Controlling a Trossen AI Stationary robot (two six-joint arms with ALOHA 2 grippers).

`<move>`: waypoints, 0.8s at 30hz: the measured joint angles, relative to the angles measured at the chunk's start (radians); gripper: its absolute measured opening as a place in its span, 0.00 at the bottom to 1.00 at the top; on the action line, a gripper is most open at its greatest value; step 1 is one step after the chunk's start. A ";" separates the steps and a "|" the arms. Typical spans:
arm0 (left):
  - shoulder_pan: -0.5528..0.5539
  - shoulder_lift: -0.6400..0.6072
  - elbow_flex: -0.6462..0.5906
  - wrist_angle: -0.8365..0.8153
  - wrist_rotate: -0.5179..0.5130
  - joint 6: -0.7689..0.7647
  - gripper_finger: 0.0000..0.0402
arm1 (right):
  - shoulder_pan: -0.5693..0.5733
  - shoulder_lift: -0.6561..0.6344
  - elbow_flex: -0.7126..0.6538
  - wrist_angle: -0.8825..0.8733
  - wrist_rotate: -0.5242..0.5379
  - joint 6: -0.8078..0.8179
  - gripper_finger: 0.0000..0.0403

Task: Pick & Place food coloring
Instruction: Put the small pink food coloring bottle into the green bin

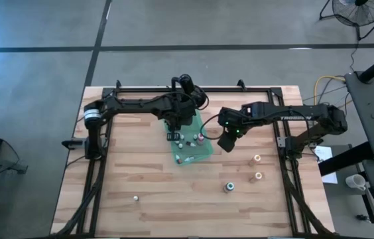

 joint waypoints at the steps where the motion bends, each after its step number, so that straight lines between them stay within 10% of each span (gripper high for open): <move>1: 0.002 0.003 0.000 -0.006 -0.003 -0.009 0.08 | 0.000 0.000 -0.003 0.001 0.000 0.000 0.25; 24: 0.003 0.080 -0.002 0.018 0.069 -0.151 0.08 | 0.000 0.001 -0.062 0.005 0.000 0.019 0.23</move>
